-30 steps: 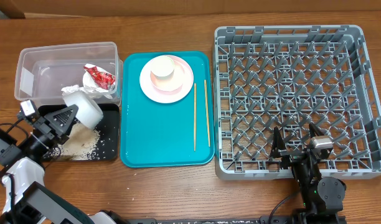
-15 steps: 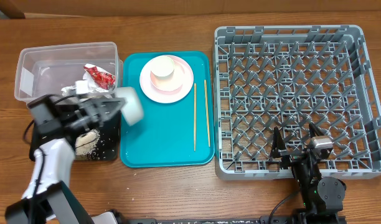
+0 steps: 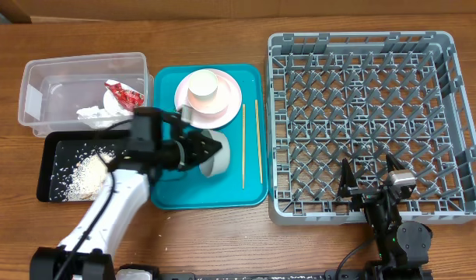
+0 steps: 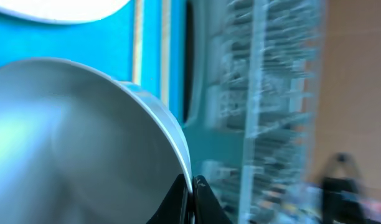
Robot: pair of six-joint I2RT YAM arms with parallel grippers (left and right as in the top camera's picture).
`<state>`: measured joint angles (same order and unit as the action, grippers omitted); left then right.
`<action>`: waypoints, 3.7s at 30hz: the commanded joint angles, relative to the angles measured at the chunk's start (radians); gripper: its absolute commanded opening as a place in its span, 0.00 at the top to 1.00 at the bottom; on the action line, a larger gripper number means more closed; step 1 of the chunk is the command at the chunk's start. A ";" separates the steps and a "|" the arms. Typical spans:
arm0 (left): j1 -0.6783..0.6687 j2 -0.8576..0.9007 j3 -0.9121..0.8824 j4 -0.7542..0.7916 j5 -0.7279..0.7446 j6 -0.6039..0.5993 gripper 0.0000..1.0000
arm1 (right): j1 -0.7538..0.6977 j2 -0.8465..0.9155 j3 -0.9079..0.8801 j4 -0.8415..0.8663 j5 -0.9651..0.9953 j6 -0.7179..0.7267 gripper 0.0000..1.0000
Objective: Sort waste into correct bins and load items into the dishwasher
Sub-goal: 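Return the empty bowl to the teal tray and release it, then move the right gripper from the rack over the teal tray chopsticks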
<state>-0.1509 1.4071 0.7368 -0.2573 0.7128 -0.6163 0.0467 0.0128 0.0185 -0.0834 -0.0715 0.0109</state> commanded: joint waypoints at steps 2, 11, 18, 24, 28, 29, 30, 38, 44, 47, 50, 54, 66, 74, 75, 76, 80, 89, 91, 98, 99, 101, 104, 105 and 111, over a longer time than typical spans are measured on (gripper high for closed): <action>-0.108 -0.018 0.000 -0.043 -0.343 -0.008 0.96 | 0.003 -0.009 -0.011 0.006 0.000 -0.004 0.00; -0.223 -0.018 0.000 -0.187 -0.732 0.011 0.96 | 0.003 -0.009 -0.011 0.006 0.000 -0.004 0.00; -0.222 -0.017 0.000 -0.182 -0.754 0.011 0.78 | 0.003 -0.009 -0.011 0.006 0.000 -0.004 0.00; -0.219 -0.018 0.007 -0.158 -0.753 0.075 0.48 | 0.003 -0.009 -0.011 0.006 0.000 -0.004 0.00; -0.213 -0.024 0.085 -0.222 -0.730 0.124 0.46 | 0.003 -0.009 -0.011 0.006 0.000 -0.004 0.00; -0.211 -0.029 0.117 -0.258 -0.732 0.128 0.45 | 0.003 -0.009 -0.011 0.006 0.000 -0.004 0.00; -0.206 -0.030 0.146 -0.288 -0.731 0.137 0.45 | 0.003 -0.009 -0.011 0.006 0.000 -0.004 0.00; -0.074 -0.035 0.447 -0.576 -0.859 0.180 0.00 | 0.003 -0.009 -0.011 0.006 0.000 -0.004 0.00; -0.014 -0.034 0.469 -0.583 -0.870 0.179 0.00 | 0.003 -0.009 -0.011 0.006 0.000 -0.004 0.00; -0.013 -0.034 0.469 -0.583 -0.870 0.179 0.00 | 0.003 -0.009 -0.011 0.006 0.000 -0.004 0.00; -0.013 -0.034 0.469 -0.583 -0.870 0.179 0.00 | 0.003 -0.009 -0.011 0.006 0.000 -0.004 0.00; -0.014 -0.034 0.469 -0.583 -0.870 0.179 0.00 | 0.003 -0.009 -0.011 0.006 0.000 -0.004 0.00; -0.014 -0.034 0.469 -0.583 -0.870 0.179 0.00 | 0.003 -0.009 -0.011 0.010 -0.035 -0.004 0.00; -0.014 -0.034 0.469 -0.583 -0.870 0.179 0.00 | 0.003 -0.009 -0.011 0.099 -0.066 -0.003 0.00; -0.014 -0.034 0.469 -0.583 -0.870 0.179 0.00 | 0.003 -0.009 -0.010 0.108 -0.088 0.003 0.00; -0.014 -0.034 0.469 -0.583 -0.870 0.179 0.00 | 0.003 -0.009 -0.010 0.126 -0.143 0.036 0.00; -0.014 -0.034 0.469 -0.583 -0.870 0.179 0.00 | 0.003 -0.009 -0.004 0.171 -0.230 0.088 0.00; -0.014 -0.034 0.469 -0.583 -0.870 0.179 0.00 | 0.003 0.051 0.255 -0.004 -0.185 0.121 0.00; -0.014 -0.034 0.469 -0.583 -0.870 0.179 0.00 | 0.003 0.110 0.344 -0.067 -0.164 0.121 0.00; -0.014 -0.034 0.469 -0.583 -0.870 0.179 0.00 | 0.005 0.507 0.804 -0.402 -0.137 0.182 0.00; -0.014 -0.034 0.469 -0.583 -0.870 0.179 0.00 | 0.005 0.576 0.876 -0.451 -0.171 0.187 0.00; -0.014 -0.034 0.469 -0.583 -0.870 0.179 0.00 | 0.005 0.721 1.019 -0.546 -0.276 0.213 0.00; -0.014 -0.034 0.469 -0.583 -0.870 0.179 0.00 | 0.005 0.925 1.199 -0.667 -0.457 0.260 0.00; -0.014 -0.034 0.469 -0.583 -0.870 0.179 0.00 | 0.005 0.989 1.248 -0.700 -0.513 0.283 0.00; -0.014 -0.034 0.469 -0.583 -0.870 0.179 0.00 | 0.141 1.345 1.377 -0.760 -0.636 0.364 0.00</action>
<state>-0.1665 1.3838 1.1938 -0.8417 -0.1467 -0.4595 0.1089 1.2427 1.3750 -0.8444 -0.6056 0.3237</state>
